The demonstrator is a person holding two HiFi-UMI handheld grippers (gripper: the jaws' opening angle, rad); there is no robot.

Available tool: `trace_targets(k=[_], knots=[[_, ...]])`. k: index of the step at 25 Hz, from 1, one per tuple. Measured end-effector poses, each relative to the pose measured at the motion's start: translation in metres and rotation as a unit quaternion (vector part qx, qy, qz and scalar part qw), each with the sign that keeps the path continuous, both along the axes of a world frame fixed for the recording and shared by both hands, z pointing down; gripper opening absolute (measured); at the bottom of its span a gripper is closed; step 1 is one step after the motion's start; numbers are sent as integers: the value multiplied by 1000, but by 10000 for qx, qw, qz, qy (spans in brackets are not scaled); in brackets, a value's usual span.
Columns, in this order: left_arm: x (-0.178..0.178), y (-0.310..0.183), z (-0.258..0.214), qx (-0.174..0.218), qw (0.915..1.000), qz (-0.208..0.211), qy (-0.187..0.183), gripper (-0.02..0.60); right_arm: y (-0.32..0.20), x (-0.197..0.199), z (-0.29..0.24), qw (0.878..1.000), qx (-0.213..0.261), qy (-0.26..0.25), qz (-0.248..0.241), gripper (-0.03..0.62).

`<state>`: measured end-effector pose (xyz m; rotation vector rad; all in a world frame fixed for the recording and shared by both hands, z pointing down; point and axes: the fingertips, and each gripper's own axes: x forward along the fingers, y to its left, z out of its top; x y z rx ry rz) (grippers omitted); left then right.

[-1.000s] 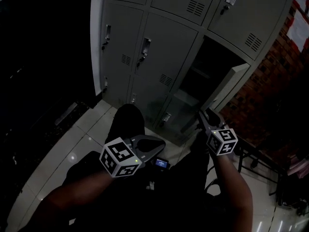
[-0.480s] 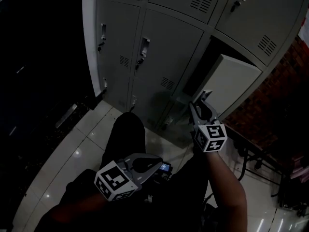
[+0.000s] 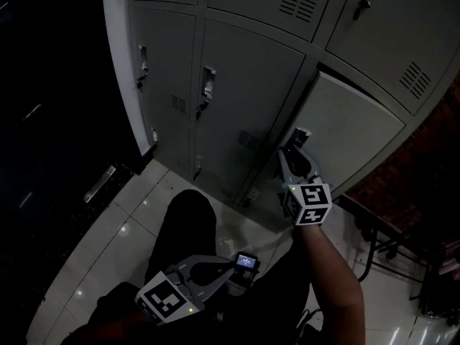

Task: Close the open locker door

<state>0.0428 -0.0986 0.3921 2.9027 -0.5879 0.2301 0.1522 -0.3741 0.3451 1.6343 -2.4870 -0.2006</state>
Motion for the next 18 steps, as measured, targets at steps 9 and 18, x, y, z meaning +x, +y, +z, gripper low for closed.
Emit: trace_targets(k=[9,18], knots=[[12,-23,-1,16,10000,13,-51,12,-41,8,0,9974,-26,-292,653,112],[21,-44,-4,2,9999,-55,102,12,-55,10,-2,9932,260,-263,1107,133]])
